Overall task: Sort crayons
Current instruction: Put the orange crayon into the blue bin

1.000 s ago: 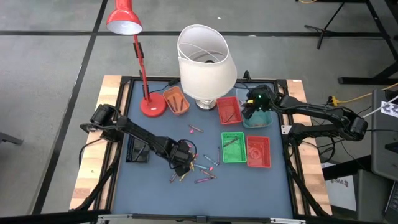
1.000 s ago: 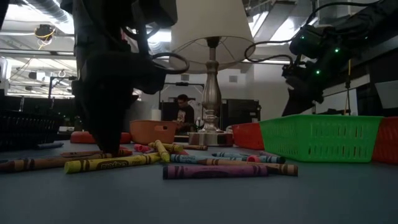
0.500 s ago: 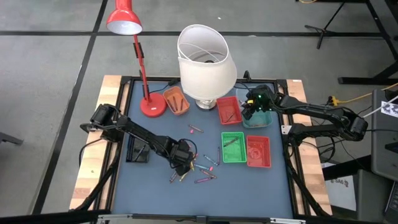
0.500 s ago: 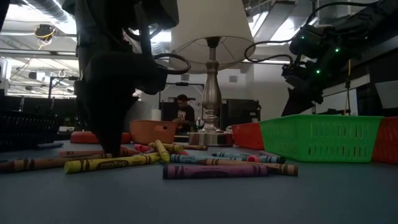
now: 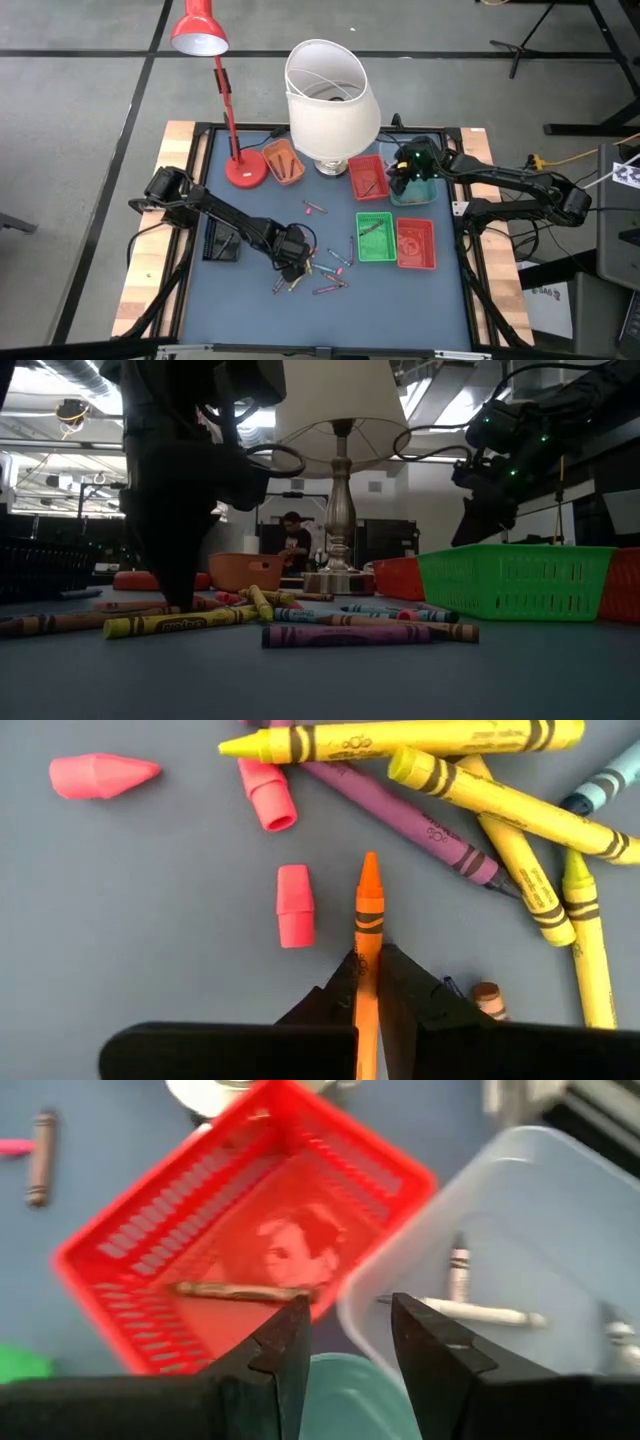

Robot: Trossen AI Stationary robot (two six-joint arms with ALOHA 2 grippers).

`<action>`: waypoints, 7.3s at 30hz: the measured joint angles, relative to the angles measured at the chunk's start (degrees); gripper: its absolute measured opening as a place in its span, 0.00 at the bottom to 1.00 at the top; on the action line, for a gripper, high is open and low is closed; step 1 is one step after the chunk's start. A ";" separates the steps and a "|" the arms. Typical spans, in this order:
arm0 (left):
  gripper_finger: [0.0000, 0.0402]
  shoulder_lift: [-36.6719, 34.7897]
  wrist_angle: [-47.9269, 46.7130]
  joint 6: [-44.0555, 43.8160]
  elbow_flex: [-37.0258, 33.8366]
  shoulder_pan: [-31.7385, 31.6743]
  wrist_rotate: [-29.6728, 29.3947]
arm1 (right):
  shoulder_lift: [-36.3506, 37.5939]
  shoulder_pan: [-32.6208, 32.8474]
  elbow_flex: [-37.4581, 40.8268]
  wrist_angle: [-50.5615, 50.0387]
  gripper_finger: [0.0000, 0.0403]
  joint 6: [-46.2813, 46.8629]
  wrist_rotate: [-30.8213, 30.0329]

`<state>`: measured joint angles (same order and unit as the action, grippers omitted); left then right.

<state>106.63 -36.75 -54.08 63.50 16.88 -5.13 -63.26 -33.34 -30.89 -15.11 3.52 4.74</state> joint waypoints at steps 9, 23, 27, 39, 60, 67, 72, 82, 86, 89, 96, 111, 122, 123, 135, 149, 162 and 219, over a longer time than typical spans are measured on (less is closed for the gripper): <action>0.01 -5.73 -0.21 7.22 -0.17 -1.25 -2.02 | 0.00 0.00 0.00 0.02 0.35 -4.01 12.53; 0.01 -7.25 0.38 20.20 0.00 -6.61 -2.88 | 2.56 -0.02 -0.03 -10.50 0.35 -3.82 12.91; 0.01 -7.25 0.37 20.32 0.00 -7.20 -2.88 | 4.41 -0.02 -1.08 -15.05 0.35 -3.84 11.92; 0.01 -7.30 5.23 24.42 0.05 -7.18 -3.14 | 8.15 -0.07 -2.19 -18.47 0.35 -2.92 5.85; 0.01 -7.36 29.10 39.53 0.09 -7.23 -7.51 | 8.09 -0.07 -2.19 -18.47 0.35 -2.31 5.32; 0.01 -7.36 36.47 44.30 0.09 -7.23 -7.80 | 8.07 -0.07 -2.19 -18.47 0.35 -2.31 5.32; 0.01 -7.36 40.44 47.33 0.09 -7.25 -8.66 | 8.07 -0.07 -2.19 -18.47 0.35 -2.30 5.32; 0.01 -7.39 46.47 49.80 0.09 -7.91 -11.01 | 8.05 -0.07 -2.19 -18.47 0.35 -0.59 5.35; 0.01 -7.39 47.66 49.87 0.11 -7.97 -10.97 | 8.05 -0.04 -2.19 -18.45 0.35 -0.55 6.57; 0.01 -7.39 48.08 49.85 0.11 -7.97 -10.95 | 8.04 -0.02 -2.19 -18.43 0.35 -0.56 6.83; 0.01 -7.39 48.06 49.85 0.11 -7.97 -10.88 | 8.04 -0.04 -2.16 -18.45 0.35 -0.56 6.20; 0.01 -7.39 48.02 50.18 0.11 -7.97 -10.87 | 8.04 -0.04 -2.16 -18.43 0.35 1.26 6.83; 0.01 -7.39 48.00 50.18 0.11 -7.97 -10.88 | 8.04 -0.04 -2.16 -18.43 0.35 1.32 6.81; 0.01 -7.39 48.00 50.18 0.11 -7.97 -10.88 | 8.04 -0.04 -2.16 -18.43 0.35 1.33 6.63; 0.01 -7.39 48.00 50.18 0.11 -7.97 -10.88 | 8.04 -0.02 -2.14 -18.74 0.35 1.34 2.31; 0.01 -7.39 48.00 49.89 0.11 -7.97 -10.88 | 8.04 -0.02 -2.14 -18.27 0.35 1.17 20.30; 0.01 -7.39 48.46 49.80 0.11 -8.31 -10.90 | 8.02 10.56 -2.14 -11.38 0.35 8.17 22.01; 0.01 -7.39 60.11 51.75 0.11 -9.85 -10.88 | -1.92 47.63 5.16 40.27 0.35 6.48 -15.83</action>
<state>99.24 23.35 -2.33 63.61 7.03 -16.01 -65.19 14.28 -25.74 25.16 10.00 -11.09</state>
